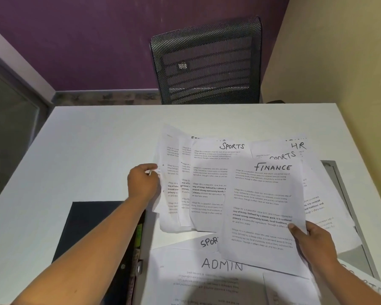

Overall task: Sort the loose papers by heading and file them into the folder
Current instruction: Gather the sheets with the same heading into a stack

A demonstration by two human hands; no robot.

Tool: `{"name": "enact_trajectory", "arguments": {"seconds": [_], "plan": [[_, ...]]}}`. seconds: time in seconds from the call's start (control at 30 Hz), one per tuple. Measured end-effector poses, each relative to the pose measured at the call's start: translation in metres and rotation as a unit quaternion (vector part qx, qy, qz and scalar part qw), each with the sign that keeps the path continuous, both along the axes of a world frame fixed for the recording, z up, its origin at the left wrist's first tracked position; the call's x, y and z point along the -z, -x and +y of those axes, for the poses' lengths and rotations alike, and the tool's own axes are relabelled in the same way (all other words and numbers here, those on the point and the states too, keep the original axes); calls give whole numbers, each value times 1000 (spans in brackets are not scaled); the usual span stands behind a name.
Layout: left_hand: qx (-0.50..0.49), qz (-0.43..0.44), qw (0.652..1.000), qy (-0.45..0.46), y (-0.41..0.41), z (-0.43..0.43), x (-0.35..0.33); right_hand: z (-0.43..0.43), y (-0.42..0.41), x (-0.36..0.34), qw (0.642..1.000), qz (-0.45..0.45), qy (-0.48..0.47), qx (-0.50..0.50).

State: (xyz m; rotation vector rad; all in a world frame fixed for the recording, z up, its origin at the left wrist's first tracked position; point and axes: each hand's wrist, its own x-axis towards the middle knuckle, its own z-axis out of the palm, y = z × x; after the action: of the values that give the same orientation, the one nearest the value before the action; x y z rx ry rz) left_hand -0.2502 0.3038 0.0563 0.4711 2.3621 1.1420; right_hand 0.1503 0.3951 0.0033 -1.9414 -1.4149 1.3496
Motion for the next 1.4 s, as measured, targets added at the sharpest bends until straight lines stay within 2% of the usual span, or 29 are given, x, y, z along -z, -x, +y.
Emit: {"name": "enact_trajectory", "arguments": {"seconds": [0.23,0.47,0.57,0.63,0.83,0.93,1.07,1.13,1.23,1.27,1.4], "plan": [[-21,161,987,-20,21,-15,-46,-1,0,-1,1000,20,14,14],[-122,198,955,-187,-9,-44,-146,-2,5,-33,999,9,18,-30],[-137,160,941,-265,-45,-71,-175,-8,5,-53,999,19,-9,-39],[-129,101,941,-296,-73,-90,-181,-16,4,-66,999,38,-13,-34],[-55,-100,966,-230,-175,-140,-163,-58,-3,-107,993,119,1,-9],[-46,-177,964,-192,-218,-161,-153,-85,-10,-123,982,178,61,21],[-57,-208,964,-157,-246,-184,-147,-119,-26,-137,966,232,111,21],[-56,-174,972,-150,-253,-192,-146,-134,-35,-143,958,257,129,4],[-21,-81,993,-81,-256,-205,-141,-155,-45,-155,956,259,127,-49],[-10,-82,994,-70,-254,-208,-139,-161,-48,-158,955,261,124,-69],[44,-237,963,-122,-246,-218,-129,-180,-60,-171,942,280,133,-130]]}}
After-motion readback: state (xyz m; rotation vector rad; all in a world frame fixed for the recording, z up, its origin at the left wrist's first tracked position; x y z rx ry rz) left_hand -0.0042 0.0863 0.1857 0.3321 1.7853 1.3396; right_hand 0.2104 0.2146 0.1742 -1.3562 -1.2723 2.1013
